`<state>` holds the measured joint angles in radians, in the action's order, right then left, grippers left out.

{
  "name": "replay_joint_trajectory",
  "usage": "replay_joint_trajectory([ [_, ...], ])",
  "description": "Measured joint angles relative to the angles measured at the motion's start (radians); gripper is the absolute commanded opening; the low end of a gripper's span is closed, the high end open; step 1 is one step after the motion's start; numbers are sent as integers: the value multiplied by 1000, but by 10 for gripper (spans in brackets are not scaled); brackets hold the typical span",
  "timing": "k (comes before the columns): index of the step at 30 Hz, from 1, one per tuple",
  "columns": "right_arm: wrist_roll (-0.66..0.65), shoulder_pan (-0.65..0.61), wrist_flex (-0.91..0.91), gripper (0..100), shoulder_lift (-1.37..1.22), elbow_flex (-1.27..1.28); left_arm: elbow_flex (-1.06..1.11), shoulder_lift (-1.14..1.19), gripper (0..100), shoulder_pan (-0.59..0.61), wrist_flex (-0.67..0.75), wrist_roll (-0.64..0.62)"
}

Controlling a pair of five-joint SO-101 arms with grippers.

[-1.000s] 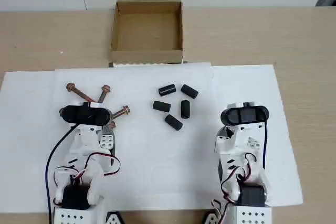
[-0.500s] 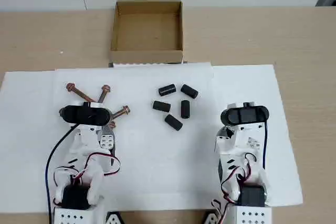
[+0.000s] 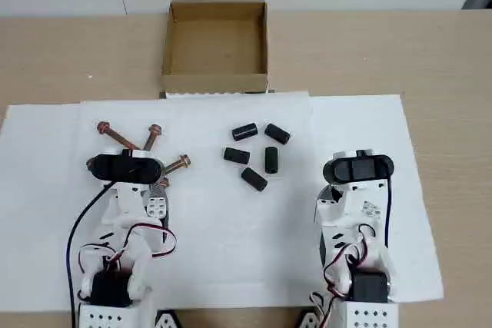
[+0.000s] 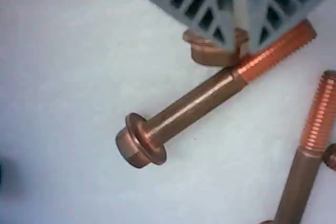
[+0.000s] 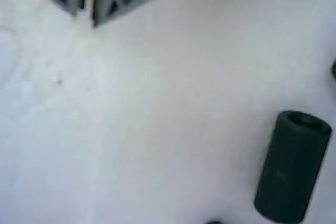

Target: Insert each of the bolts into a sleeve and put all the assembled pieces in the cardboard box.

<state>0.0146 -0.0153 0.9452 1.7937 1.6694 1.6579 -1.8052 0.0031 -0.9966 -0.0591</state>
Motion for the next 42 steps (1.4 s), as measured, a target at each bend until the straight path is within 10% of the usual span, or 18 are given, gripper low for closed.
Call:
replay_joint_trajectory([
  [42, 0, 0, 0, 3, 0, 0, -57, 0, 10, 26, 0, 37],
])
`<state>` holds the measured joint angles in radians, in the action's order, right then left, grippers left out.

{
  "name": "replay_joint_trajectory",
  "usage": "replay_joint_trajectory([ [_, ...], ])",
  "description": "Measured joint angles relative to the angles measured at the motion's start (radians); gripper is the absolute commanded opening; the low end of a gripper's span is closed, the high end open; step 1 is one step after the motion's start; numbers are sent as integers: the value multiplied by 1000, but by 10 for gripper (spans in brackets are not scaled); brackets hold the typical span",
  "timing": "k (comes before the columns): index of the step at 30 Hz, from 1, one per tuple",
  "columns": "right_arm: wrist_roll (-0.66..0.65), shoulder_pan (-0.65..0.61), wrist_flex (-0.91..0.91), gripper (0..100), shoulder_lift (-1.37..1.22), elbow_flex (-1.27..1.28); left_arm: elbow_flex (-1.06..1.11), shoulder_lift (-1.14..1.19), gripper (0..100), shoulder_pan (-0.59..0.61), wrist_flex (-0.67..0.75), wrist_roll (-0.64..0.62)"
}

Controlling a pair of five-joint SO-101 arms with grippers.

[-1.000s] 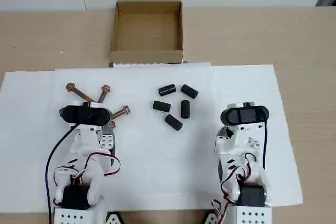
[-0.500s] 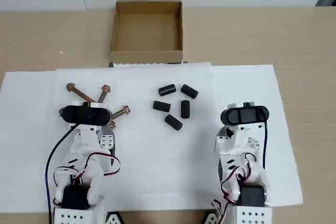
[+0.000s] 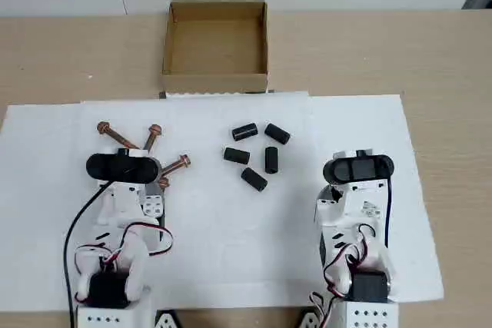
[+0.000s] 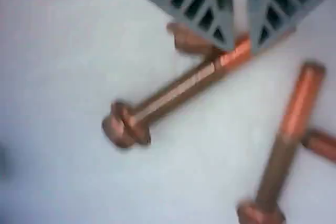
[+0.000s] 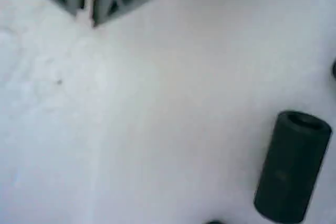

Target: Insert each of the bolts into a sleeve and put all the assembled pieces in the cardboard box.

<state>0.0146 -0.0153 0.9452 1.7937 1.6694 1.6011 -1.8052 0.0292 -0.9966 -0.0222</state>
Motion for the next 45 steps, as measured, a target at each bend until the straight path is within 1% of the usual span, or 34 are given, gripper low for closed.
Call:
replay_joint_trajectory([
  [2, 0, 0, 0, 3, 0, 0, -49, 0, 10, 0, -9, 5],
  [8, 0, 0, 0, 3, 0, 0, -172, 0, 10, -37, -144, 11],
  [13, 0, 0, 0, 3, 0, 0, -221, 0, 10, -37, -153, 12],
  [15, 0, 0, 0, 3, 0, 0, -253, 14, 10, -38, -158, 34],
  [19, 0, 0, 0, 3, 0, 0, -384, 153, 10, -38, -172, 58],
  [24, 0, 0, 0, 3, 0, 0, -628, 433, 10, -38, -233, 61],
  [28, 0, 0, 0, 3, 0, 0, -818, 667, 10, -38, -307, 61],
  [32, 0, 0, 0, 3, 0, 0, -987, 835, 11, -38, -384, 61],
  [38, 0, 0, 0, 3, 0, 0, -1096, 980, 11, -38, -416, 61],
  [43, 0, 0, -2, 3, 0, 0, -1105, 1054, 11, -38, -413, 61],
  [45, 0, 0, -28, 4, 0, 0, -1105, 1076, 11, -38, -413, 61],
])
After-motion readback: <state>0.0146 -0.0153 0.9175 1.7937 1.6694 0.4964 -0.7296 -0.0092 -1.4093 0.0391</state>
